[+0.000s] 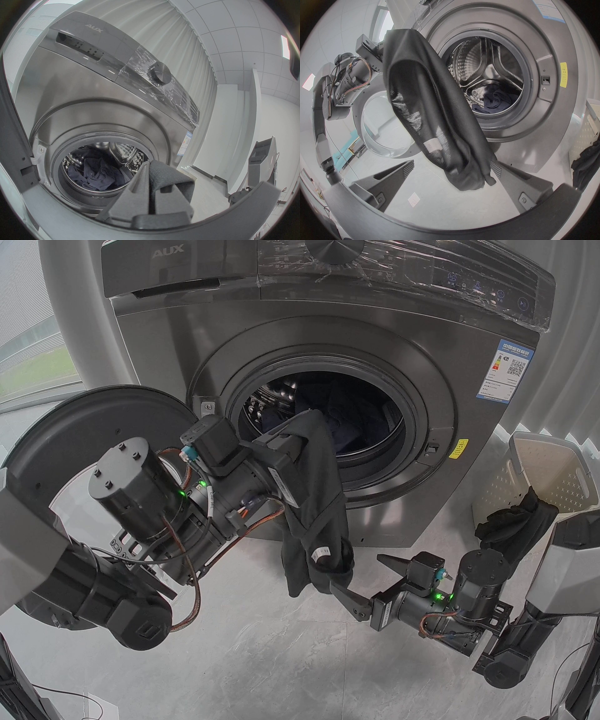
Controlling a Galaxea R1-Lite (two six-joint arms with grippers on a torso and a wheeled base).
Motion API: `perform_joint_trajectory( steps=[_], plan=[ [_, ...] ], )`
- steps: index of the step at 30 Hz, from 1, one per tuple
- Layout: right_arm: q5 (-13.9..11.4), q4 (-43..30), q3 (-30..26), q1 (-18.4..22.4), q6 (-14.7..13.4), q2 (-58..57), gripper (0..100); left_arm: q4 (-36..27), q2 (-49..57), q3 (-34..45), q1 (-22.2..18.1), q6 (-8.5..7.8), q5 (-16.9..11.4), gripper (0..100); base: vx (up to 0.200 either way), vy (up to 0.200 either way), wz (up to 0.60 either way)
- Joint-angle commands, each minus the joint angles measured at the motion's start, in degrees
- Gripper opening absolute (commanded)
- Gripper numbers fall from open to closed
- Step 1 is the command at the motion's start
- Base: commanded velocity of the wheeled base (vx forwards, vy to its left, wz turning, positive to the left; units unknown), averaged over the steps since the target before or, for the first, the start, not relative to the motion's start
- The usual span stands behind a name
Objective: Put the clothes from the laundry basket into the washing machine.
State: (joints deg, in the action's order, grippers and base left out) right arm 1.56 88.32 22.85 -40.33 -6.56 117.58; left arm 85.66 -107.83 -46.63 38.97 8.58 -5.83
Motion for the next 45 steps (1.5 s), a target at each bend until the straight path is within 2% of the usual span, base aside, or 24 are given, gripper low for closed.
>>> perform_joint_trajectory(
  steps=[1, 8, 11, 14, 20, 31, 37, 39, 45],
  plan=[
    [0.3, 0.0, -4.8, 0.4, 0.1, -0.1, 100, -0.5, 0.0, 0.3, -0.9, 0.03, -0.1, 0, 0.0, 0.0, 0.0],
    [0.3, 0.0, -11.9, 1.0, 0.1, -0.8, 100, -1.7, 0.0, 0.2, -0.8, -0.06, -0.1, 0, 0.0, 0.0, 0.0],
    [0.3, 0.1, -11.6, 1.0, 0.0, -0.9, 100, -2.3, 0.1, 0.3, -0.8, -0.06, -0.1, 0, 0.0, 0.0, 0.0],
    [0.2, 0.1, -7.4, 0.9, 0.0, -2.9, 100, -2.3, 0.1, 0.3, -0.7, -0.14, 0.0, 0, 0.0, 0.0, 0.0],
    [0.0, -0.1, 4.9, -0.3, 0.1, -2.2, 100, -2.3, 0.2, 0.2, 0.1, -0.23, 0.0, 0, 0.0, 0.0, 0.0],
    [-1.8, 0.0, 14.9, 0.2, 0.9, 9.1, 100, -2.3, 1.8, -0.9, 1.5, -0.32, -0.2, 0, 0.0, 0.0, 0.0],
    [-2.1, -0.1, 22.8, 1.0, 1.6, 15.2, 100, -2.3, 2.8, -0.7, 2.4, -0.23, -0.4, 0, 0.0, 0.0, 0.0],
    [-2.1, -0.4, 27.1, 1.1, 1.9, 17.2, 100, -2.3, 2.9, -0.3, 2.4, -0.23, -0.3, 0, 0.0, 0.0, 0.0],
    [-1.8, -0.6, 33.8, 2.2, 1.9, 20.6, 100, -2.3, 2.8, -0.1, 2.4, -0.14, -0.1, 0, 0.0, 0.0, 0.0]
  ],
)
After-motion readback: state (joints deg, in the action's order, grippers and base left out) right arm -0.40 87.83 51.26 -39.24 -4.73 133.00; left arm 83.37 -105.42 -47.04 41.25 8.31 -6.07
